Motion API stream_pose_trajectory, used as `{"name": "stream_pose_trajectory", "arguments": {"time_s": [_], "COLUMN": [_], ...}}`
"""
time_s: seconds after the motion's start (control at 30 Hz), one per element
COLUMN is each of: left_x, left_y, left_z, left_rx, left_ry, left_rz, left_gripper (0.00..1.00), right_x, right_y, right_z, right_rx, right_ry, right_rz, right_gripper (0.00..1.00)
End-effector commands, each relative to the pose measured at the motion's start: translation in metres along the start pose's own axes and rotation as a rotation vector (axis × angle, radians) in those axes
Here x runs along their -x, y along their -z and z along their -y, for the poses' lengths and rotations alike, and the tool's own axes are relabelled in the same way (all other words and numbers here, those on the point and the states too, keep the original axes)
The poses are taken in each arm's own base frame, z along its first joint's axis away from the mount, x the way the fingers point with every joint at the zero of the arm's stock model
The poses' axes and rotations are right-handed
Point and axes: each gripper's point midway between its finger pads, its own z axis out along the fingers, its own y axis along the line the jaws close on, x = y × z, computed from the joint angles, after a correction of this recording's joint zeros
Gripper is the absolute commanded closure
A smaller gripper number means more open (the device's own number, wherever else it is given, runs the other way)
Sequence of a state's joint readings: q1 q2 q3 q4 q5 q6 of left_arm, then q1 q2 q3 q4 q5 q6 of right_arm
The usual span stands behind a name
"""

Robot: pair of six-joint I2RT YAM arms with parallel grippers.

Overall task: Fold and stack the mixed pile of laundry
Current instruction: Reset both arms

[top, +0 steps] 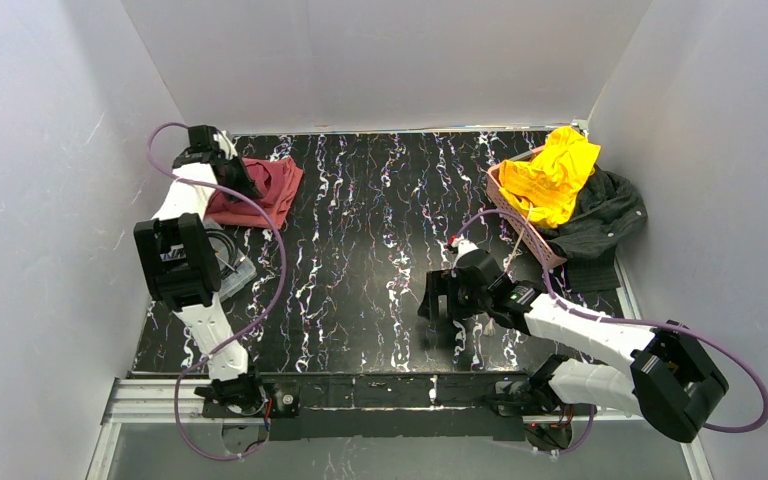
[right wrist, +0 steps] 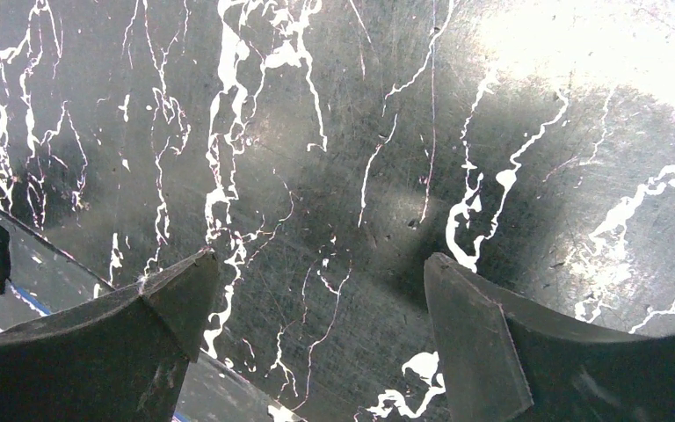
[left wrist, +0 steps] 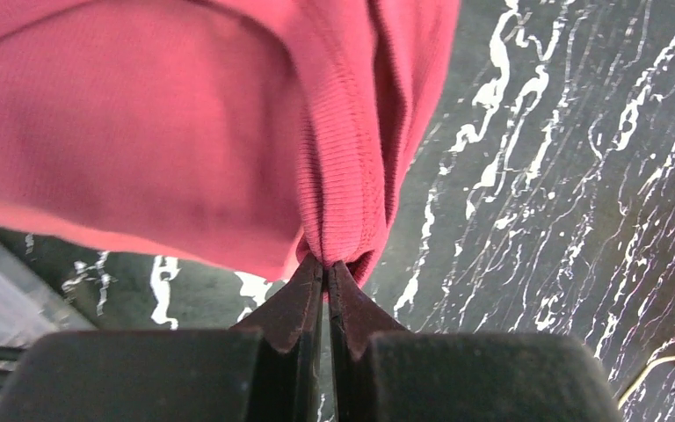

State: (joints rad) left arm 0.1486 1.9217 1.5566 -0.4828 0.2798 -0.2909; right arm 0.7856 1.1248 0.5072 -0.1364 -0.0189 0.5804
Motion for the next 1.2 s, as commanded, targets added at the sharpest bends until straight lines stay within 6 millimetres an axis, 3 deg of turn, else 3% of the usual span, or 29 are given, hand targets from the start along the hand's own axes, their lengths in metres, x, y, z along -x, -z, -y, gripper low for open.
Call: {"name": "stream_pose_trajectory", "arguments": {"time_s": [0.0, 0.13, 0.37, 0.63, 0.7, 0.87, 1.0, 1.07, 1.17], "left_x": [-0.001, -0.001, 0.0, -0.016, -0.018, -0.012, -0.003, 0.001, 0.004], "left_y": [0.018, 0.018, 0.021, 0.003, 0.004, 0.02, 0.043, 0.062, 0.098], "left_z": [-0.012, -0.021, -0.019, -0.059, -0.067, -0.063, -0.053, -0.046, -0.033], "left_rx": [-0.024, -0.04, -0.08, 0.053, 0.095, 0.094, 0.07, 0.064, 0.053], "left_ry": [0.014, 0.033, 0.081, 0.132, 0.123, 0.089, 0.047, 0.021, -0.014], "left_rz": [-0.061, -0.082, -0.09, -0.148, -0.14, -0.063, 0.057, 0.143, 0.287], "left_gripper": [1.0, 1.0, 1.0, 1.0, 0.92, 0.47, 0.35, 0.25, 0.22], "right_x": [-0.002, -0.003, -0.004, 0.001, 0.005, 0.028, 0.053, 0.069, 0.093], "right_y": [0.003, 0.003, 0.003, 0.005, 0.008, 0.021, 0.038, 0.046, 0.058], "right_z": [0.002, 0.002, 0.002, 0.002, 0.0, 0.0, 0.001, 0.005, 0.017], "right_rx": [-0.006, -0.003, -0.003, -0.01, -0.009, -0.052, -0.118, -0.153, -0.213], "right_ry": [-0.013, -0.016, -0.02, -0.01, 0.006, 0.067, 0.13, 0.15, 0.155], "right_rz": [0.003, 0.0, -0.003, 0.011, 0.014, 0.065, 0.093, 0.113, 0.146], "right_gripper": [0.06, 0.06, 0.06, 0.05, 0.04, 0.01, 0.01, 0.01, 0.01]}}
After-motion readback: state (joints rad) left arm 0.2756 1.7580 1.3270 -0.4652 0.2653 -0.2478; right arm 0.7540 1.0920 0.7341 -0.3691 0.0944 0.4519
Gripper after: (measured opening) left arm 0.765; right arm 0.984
